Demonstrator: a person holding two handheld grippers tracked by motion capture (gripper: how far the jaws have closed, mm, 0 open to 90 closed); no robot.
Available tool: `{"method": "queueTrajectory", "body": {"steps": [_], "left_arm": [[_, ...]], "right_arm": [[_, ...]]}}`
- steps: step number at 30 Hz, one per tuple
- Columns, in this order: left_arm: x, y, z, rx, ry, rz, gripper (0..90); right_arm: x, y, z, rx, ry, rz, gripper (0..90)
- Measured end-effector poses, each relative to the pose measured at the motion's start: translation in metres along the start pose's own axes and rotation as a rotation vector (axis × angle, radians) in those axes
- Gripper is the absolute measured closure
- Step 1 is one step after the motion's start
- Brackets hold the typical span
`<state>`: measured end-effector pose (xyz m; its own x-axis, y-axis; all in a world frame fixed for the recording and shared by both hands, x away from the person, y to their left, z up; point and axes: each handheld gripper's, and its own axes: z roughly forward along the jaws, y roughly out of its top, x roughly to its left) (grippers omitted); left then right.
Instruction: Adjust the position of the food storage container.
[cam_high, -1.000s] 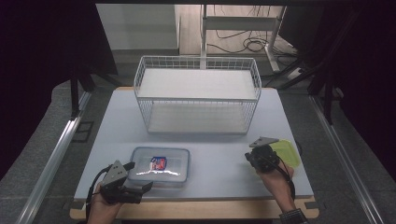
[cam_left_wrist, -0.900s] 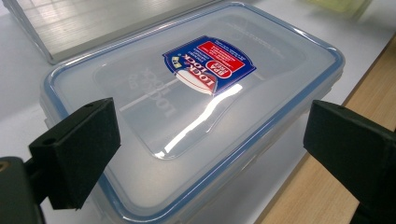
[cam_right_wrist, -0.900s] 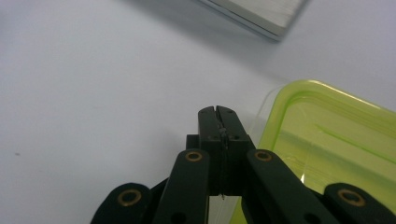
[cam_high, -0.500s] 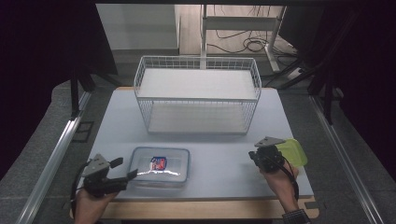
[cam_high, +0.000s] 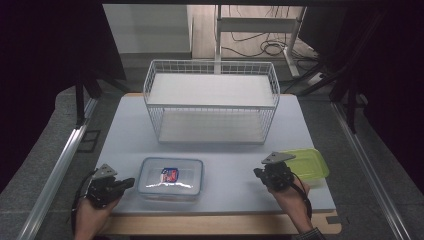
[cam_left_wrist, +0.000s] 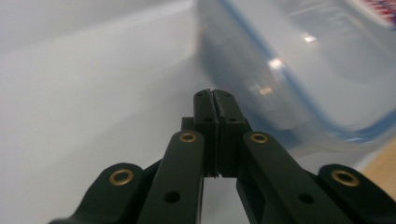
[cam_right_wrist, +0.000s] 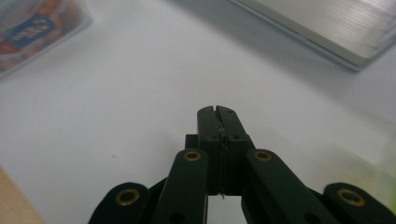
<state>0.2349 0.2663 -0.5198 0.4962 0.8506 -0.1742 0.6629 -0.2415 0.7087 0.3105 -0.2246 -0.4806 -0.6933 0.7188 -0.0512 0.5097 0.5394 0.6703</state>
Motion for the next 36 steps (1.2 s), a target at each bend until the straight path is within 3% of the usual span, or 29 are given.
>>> {"method": "queueTrajectory", "body": {"steps": [2, 3, 6, 9, 12, 19, 25, 32, 34, 36], "left_arm": [[-0.007, 0.002, 0.005, 0.037, 0.044, 0.036, 89.7], [-0.009, 0.003, 0.005, 0.038, 0.044, 0.04, 89.8], [-0.01, 0.005, 0.007, 0.032, 0.007, 0.023, 89.7], [-0.015, 0.007, 0.01, 0.034, 0.008, 0.034, 89.7], [-0.027, 0.015, 0.02, 0.036, -0.02, 0.058, 89.7], [-0.052, 0.028, 0.038, 0.029, -0.046, 0.118, 89.7], [-0.063, 0.036, 0.048, 0.024, -0.067, 0.139, 89.7], [-0.077, 0.044, 0.059, 0.028, -0.091, 0.191, 89.4], [-0.073, 0.043, 0.058, 0.016, -0.083, 0.182, 81.9], [-0.067, 0.042, 0.055, 0.008, -0.057, 0.164, 64.1]], "right_arm": [[0.006, 0.001, 0.0, -0.002, 0.024, -0.005, 88.8], [0.009, 0.002, 0.001, -0.002, 0.033, -0.011, 88.7], [0.018, 0.003, 0.002, 0.002, 0.058, -0.028, 87.9], [0.024, 0.004, 0.003, 0.005, 0.07, -0.04, 87.9], [0.031, 0.004, 0.002, 0.006, 0.082, -0.045, 87.9], [0.031, -0.002, 0.0, -0.003, 0.097, -0.017, 88.7], [0.03, -0.007, -0.003, -0.006, 0.094, -0.007, 88.0], [0.025, -0.011, -0.006, -0.004, 0.073, -0.002, 87.7], [0.024, -0.012, -0.007, -0.008, 0.067, 0.002, 86.0], [0.022, -0.013, -0.008, -0.007, 0.057, 0.004, 78.2]]}}
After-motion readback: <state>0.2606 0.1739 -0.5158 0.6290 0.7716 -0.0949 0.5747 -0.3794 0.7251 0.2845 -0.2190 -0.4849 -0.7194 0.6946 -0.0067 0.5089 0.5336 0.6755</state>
